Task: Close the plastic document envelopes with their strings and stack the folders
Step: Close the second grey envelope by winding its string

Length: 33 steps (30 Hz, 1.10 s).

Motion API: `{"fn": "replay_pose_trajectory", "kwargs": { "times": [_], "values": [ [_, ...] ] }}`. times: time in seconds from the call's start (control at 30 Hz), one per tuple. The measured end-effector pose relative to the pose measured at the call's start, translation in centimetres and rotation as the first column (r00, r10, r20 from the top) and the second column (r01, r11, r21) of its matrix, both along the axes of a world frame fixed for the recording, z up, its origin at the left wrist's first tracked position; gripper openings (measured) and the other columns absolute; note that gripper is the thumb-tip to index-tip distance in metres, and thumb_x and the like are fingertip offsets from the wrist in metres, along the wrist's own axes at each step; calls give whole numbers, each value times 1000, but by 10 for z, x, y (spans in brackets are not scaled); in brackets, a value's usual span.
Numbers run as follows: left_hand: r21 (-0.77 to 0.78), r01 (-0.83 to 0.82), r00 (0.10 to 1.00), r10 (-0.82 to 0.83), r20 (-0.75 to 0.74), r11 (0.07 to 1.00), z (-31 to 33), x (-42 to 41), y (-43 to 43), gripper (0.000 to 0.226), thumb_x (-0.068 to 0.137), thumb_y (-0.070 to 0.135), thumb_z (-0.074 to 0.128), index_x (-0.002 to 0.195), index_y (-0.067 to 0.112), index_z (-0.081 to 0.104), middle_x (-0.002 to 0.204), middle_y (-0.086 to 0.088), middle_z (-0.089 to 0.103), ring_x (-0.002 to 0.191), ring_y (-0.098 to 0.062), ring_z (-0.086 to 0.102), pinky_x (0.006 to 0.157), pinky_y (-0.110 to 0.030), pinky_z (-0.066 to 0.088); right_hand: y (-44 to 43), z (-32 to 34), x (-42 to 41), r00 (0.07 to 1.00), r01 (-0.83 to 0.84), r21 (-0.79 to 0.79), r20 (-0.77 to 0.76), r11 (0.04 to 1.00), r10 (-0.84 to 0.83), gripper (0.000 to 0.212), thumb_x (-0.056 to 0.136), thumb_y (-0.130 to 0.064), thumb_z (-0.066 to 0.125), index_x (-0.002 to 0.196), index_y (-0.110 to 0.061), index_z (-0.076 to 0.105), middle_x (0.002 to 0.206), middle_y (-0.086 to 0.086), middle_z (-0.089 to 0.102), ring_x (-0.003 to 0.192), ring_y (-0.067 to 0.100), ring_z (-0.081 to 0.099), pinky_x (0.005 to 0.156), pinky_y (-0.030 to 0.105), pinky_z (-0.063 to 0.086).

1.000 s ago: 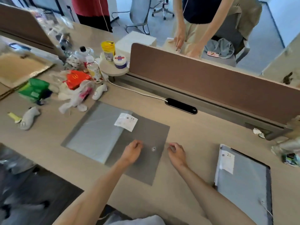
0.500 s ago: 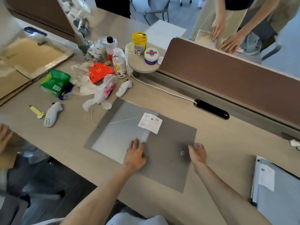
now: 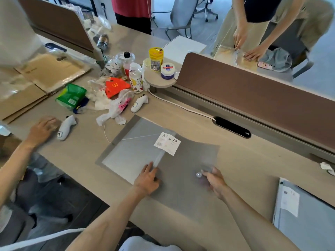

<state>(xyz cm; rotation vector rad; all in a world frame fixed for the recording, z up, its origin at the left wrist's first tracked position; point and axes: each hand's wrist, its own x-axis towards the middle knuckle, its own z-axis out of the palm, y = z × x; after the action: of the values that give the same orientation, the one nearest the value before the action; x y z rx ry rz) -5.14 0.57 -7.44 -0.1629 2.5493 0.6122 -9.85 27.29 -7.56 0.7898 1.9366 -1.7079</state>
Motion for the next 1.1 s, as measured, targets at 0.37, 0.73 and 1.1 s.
{"fn": "replay_pose_trajectory", "kwargs": {
  "times": [0.37,0.73,1.1],
  "values": [
    [89,-194,978,200,-59,977,42,29,55,60,88,28,52,143,24,29,154,-5,28,138,-26,32,110,-37,33,51,65,25,984,-63,-163,-175,985,34,33,95,-1,48,122,-16,57,86,12,67,66,31,68,49,33,56],
    [753,-400,722,686,-92,522,146,22,135,52,87,25,67,133,14,44,126,-4,56,103,-21,60,80,-29,54,119,160,6,881,-221,-141,-454,965,135,34,98,-1,37,119,-21,55,89,5,70,59,18,66,48,25,50],
    [834,-417,646,764,-8,362,173,23,144,25,81,20,71,100,5,63,99,-16,71,78,-25,66,76,-41,57,125,171,-6,792,-159,106,-580,982,191,26,90,-4,53,109,-20,48,85,-1,64,68,9,55,59,18,44]
  ]
}}
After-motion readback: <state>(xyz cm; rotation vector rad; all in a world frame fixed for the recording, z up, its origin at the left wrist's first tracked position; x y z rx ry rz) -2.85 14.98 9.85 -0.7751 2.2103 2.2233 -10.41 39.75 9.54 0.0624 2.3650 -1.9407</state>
